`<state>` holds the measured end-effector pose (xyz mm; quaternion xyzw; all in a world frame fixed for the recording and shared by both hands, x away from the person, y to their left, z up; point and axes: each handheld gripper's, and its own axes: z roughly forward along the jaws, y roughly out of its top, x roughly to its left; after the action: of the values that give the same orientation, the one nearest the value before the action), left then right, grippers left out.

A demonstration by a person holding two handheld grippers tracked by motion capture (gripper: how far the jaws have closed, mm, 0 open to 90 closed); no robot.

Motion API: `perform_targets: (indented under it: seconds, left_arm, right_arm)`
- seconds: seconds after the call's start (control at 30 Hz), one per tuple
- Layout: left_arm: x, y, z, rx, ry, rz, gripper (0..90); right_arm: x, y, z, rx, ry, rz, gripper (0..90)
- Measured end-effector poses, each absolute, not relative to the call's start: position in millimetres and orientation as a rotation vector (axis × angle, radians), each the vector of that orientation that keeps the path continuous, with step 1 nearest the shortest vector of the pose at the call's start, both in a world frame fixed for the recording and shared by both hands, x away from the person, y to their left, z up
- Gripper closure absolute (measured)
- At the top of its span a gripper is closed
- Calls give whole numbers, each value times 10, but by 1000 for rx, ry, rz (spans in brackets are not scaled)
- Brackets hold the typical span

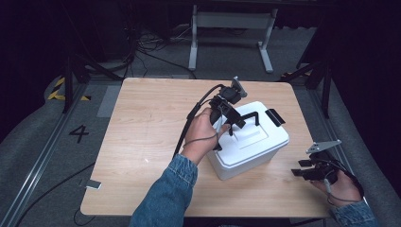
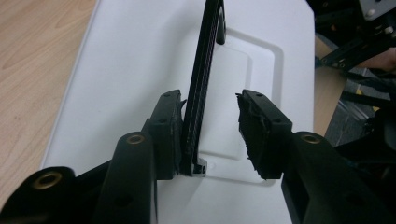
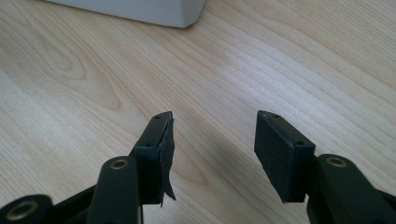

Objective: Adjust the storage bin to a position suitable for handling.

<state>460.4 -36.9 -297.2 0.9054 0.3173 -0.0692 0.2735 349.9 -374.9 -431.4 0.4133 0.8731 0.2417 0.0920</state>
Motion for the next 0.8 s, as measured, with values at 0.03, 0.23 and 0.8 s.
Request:
perform_targets:
  seconds: [0.03, 0.23, 0.8]
  left_arm:
    - [4604, -369, -2972, 2436, 853, -186, 632]
    - [4629, -418, -3031, 2465, 850, -202, 703]
    - [4634, -433, -3076, 2458, 810, -235, 815]
  right_arm:
    - [3499, -3749, -4314, 1227, 2593, 718, 478]
    - [3497, -3742, -4322, 1225, 2601, 720, 477]
    - [3501, -3725, -4346, 1215, 2612, 714, 476]
